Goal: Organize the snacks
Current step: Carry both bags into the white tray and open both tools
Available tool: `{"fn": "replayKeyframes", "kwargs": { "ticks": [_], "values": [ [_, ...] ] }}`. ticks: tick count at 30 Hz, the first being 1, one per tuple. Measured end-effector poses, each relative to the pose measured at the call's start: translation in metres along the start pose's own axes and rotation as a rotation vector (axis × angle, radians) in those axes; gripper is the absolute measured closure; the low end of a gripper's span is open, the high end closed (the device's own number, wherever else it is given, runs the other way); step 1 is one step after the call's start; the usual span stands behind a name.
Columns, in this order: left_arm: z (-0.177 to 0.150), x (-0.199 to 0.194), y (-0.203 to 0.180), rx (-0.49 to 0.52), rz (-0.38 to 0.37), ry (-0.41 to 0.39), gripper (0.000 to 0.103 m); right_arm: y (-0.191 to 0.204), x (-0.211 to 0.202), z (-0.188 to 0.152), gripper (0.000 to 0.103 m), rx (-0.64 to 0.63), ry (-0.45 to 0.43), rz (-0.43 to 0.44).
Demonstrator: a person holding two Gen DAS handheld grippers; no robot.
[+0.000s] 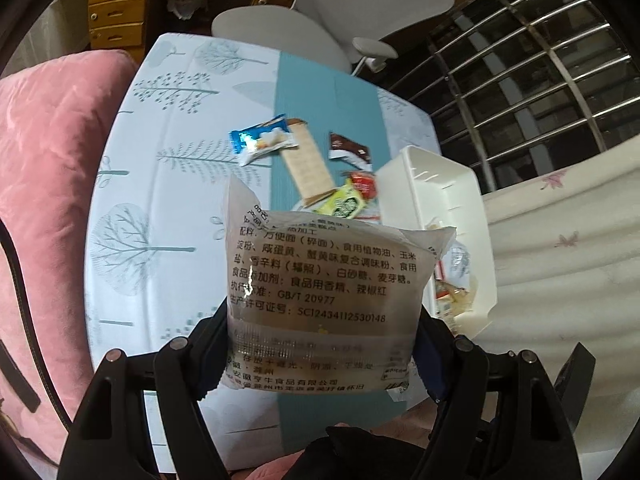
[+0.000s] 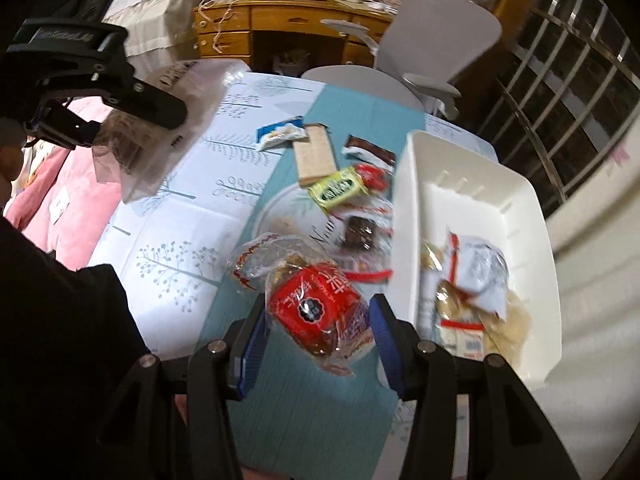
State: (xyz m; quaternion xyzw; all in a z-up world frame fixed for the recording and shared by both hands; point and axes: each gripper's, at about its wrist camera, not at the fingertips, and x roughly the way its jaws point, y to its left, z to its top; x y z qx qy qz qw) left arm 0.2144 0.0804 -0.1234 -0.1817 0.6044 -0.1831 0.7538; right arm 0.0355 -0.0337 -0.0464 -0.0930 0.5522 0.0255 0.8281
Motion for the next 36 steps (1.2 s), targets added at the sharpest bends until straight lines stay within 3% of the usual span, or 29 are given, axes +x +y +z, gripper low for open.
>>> {"fn": "replayKeyframes", "kwargs": {
  "ticks": [8, 24, 29, 33, 36],
  "values": [
    [-0.025, 0.007, -0.062, 0.034, -0.015, -0.078, 0.027, -0.058, -0.014, -0.021, 0.053, 0.018, -0.034, 0.032],
    [-0.062, 0.061, -0.205, 0.157, -0.053, -0.130, 0.026, -0.174, -0.036, -0.046, 0.053, -0.060, -0.094, 0.025],
    [-0.065, 0.084, -0.234, 0.181, -0.067, -0.118, 0.024, -0.204, -0.033, -0.049, 0.052, -0.031, -0.100, 0.010],
    [-0.064, 0.103, -0.252, 0.180, -0.036, -0.076, 0.020, -0.225, -0.028, -0.049, 0.046, 0.017, -0.090, 0.007],
    [-0.063, 0.106, -0.253, 0.162, -0.046, -0.092, 0.017, -0.233, -0.027, -0.051, 0.044, 0.029, -0.094, -0.018]
  ]
}}
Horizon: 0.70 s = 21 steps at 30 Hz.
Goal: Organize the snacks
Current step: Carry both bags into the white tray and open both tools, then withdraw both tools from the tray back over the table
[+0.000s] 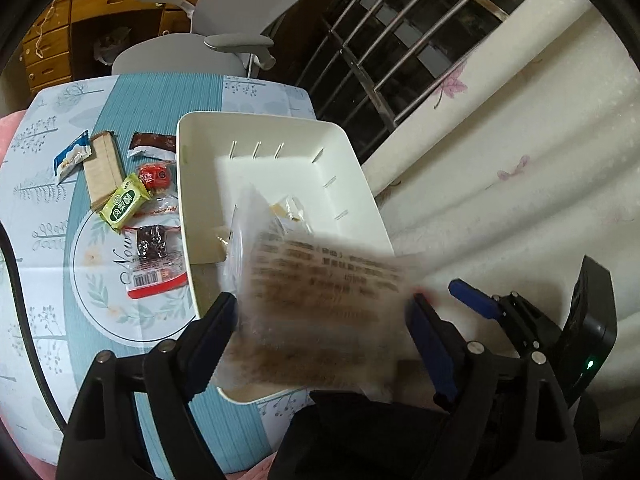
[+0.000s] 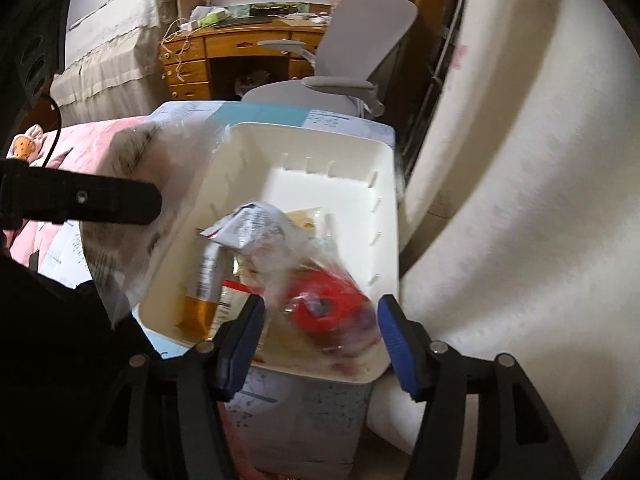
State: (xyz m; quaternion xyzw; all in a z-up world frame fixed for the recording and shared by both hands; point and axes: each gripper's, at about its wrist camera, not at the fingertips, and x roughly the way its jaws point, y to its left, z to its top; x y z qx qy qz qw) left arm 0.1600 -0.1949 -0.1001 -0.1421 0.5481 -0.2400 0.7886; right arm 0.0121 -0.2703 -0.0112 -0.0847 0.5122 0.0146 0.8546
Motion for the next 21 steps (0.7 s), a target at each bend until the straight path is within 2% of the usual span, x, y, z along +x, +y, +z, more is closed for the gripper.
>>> {"fn": "replayKeyframes", "kwargs": {
  "ticks": [3, 9, 14, 21],
  "values": [
    [0.000, 0.001, 0.002, -0.026, -0.013, -0.015, 0.012, -0.005, 0.003, -0.003, 0.044, 0.000, 0.009, -0.006],
    [-0.003, 0.004, 0.012, -0.066, 0.001, -0.006, 0.012, -0.007, 0.008, -0.008, 0.044, 0.013, 0.029, 0.006],
    [-0.007, -0.001, 0.029, -0.108, 0.017, -0.029, 0.012, 0.000, 0.015, -0.011, 0.044, 0.023, 0.058, 0.032],
    [-0.012, -0.013, 0.067, -0.173, 0.089, -0.038, 0.012, 0.018, 0.022, -0.011, 0.044, 0.030, 0.098, 0.064]
  ]
}}
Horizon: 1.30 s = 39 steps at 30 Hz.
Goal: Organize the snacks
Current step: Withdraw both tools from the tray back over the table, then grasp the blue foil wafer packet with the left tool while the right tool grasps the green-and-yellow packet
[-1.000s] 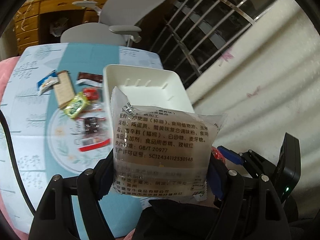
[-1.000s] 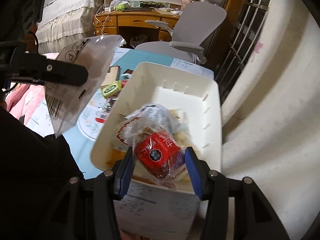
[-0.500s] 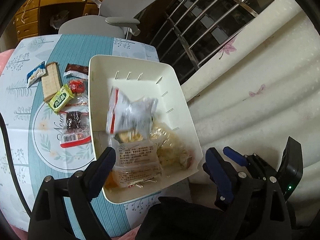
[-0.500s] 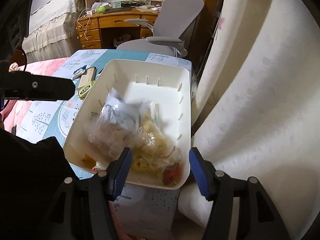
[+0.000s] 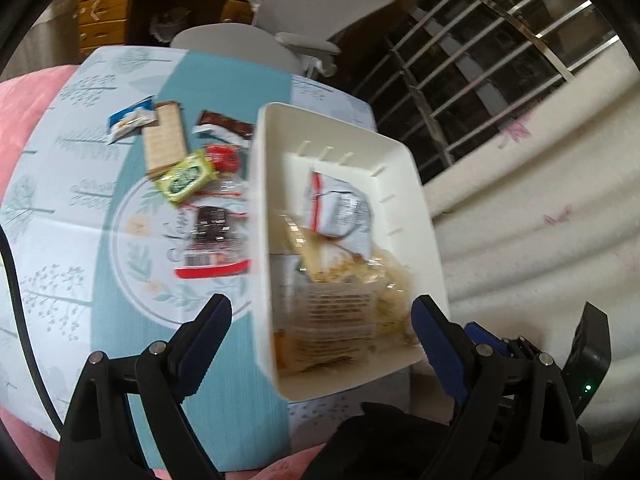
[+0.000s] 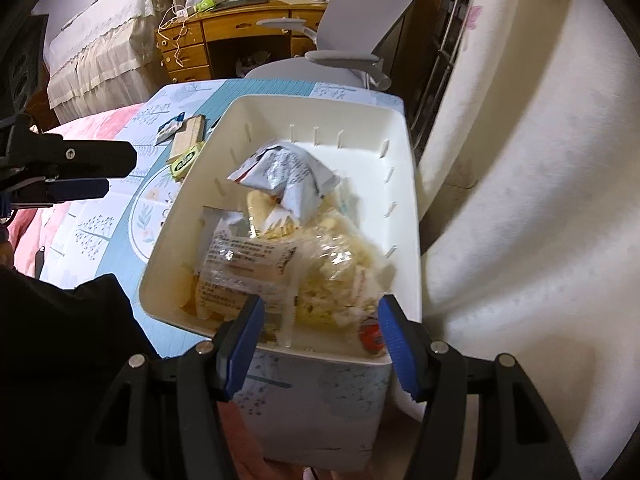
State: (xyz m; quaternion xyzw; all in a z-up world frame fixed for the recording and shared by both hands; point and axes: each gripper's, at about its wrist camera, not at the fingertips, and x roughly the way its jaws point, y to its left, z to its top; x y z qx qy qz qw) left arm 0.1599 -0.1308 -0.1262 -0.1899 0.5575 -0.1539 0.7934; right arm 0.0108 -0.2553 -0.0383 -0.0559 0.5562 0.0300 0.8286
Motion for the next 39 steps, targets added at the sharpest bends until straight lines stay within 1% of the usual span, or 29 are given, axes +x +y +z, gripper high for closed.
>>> {"fn": "replayKeyframes", "kwargs": {
  "ticks": [6, 13, 16, 19, 24, 27, 31, 34, 39],
  "values": [
    [0.005, -0.011, 0.028, 0.015, 0.038, 0.014, 0.012, 0.025, 0.004, 0.009, 0.044, 0.019, 0.017, 0.012],
    [0.019, -0.033, 0.069, 0.050, 0.073, 0.021, 0.012, 0.059, 0.006, 0.025, 0.044, 0.073, 0.011, 0.046],
    [0.026, -0.043, 0.089, 0.062, 0.088, 0.029, 0.012, 0.080, 0.008, 0.032, 0.043, 0.110, 0.008, 0.068],
    [0.033, -0.053, 0.112, 0.098, 0.110, 0.046, 0.012, 0.100, 0.013, 0.039, 0.043, 0.161, 0.007, 0.086],
    [0.048, -0.064, 0.146, 0.159, 0.130, 0.076, 0.012, 0.137, 0.023, 0.051, 0.043, 0.242, 0.009, 0.074],
    [0.060, -0.067, 0.164, 0.195, 0.134, 0.091, 0.012, 0.154, 0.029, 0.060, 0.043, 0.306, 0.003, 0.084],
    [0.079, -0.068, 0.181, 0.245, 0.134, 0.099, 0.012, 0.174, 0.033, 0.070, 0.043, 0.353, -0.011, 0.084],
    [0.097, -0.063, 0.191, 0.256, 0.143, 0.108, 0.012, 0.185, 0.040, 0.079, 0.043, 0.393, -0.009, 0.088],
    [0.128, -0.047, 0.201, 0.289, 0.139, 0.126, 0.012, 0.193, 0.058, 0.097, 0.043, 0.497, -0.001, 0.092]
  ]
}}
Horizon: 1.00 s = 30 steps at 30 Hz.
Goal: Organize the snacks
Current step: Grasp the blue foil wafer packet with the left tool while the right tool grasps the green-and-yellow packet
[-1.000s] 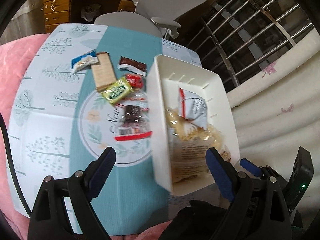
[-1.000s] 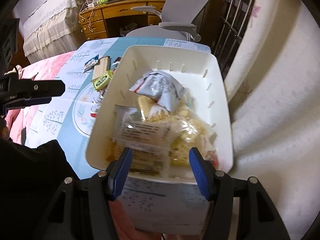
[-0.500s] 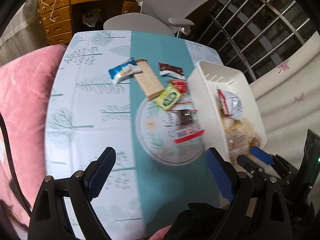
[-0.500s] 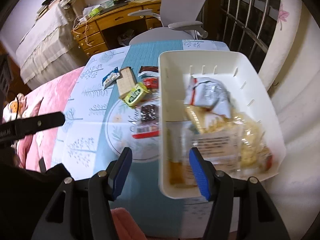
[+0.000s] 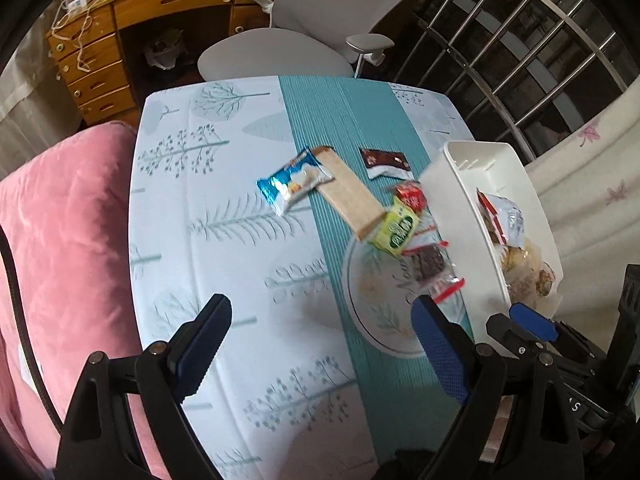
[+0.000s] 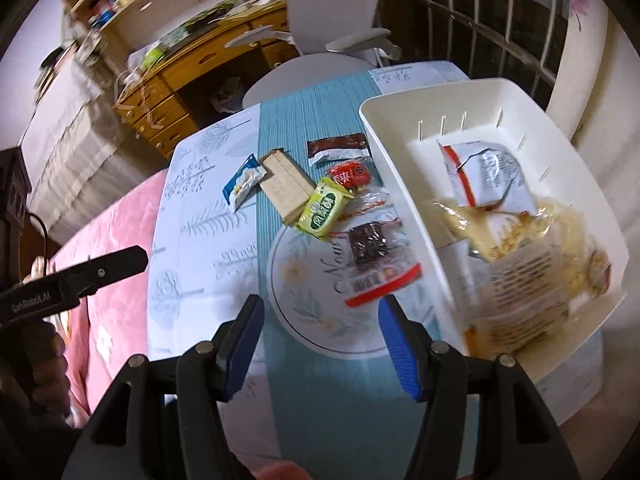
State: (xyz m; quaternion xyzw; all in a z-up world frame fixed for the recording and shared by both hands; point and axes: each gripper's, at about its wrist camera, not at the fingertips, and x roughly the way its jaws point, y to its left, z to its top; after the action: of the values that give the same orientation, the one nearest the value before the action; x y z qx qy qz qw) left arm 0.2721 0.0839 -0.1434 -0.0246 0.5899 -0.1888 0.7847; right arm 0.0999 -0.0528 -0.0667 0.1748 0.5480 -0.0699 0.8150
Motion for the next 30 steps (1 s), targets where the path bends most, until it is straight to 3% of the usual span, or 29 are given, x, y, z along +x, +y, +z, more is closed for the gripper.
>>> {"fn": "replayKeyframes", "kwargs": {
  "ticks": [9, 13, 17, 23, 26, 30],
  "values": [
    [0.042, 0.047, 0.006, 0.057, -0.009, 0.040, 0.013, 0.022, 0.036, 0.024, 0.043, 0.076, -0.070, -0.060],
    [0.051, 0.076, 0.008, 0.056, -0.012, 0.082, 0.019, 0.023, 0.059, 0.032, 0.043, 0.112, -0.085, -0.077],
    [0.062, 0.103, 0.013, 0.059, -0.016, 0.115, 0.020, 0.018, 0.087, 0.038, 0.043, 0.158, -0.069, -0.090],
    [0.088, 0.139, 0.013, 0.141, 0.010, 0.162, 0.020, 0.011, 0.117, 0.042, 0.043, 0.209, -0.049, -0.107],
    [0.100, 0.154, 0.011, 0.207, 0.045, 0.161, 0.020, 0.012, 0.127, 0.044, 0.043, 0.212, -0.056, -0.114],
    [0.109, 0.168, 0.011, 0.211, 0.041, 0.172, 0.020, 0.010, 0.140, 0.047, 0.043, 0.220, -0.048, -0.122]
  ]
}}
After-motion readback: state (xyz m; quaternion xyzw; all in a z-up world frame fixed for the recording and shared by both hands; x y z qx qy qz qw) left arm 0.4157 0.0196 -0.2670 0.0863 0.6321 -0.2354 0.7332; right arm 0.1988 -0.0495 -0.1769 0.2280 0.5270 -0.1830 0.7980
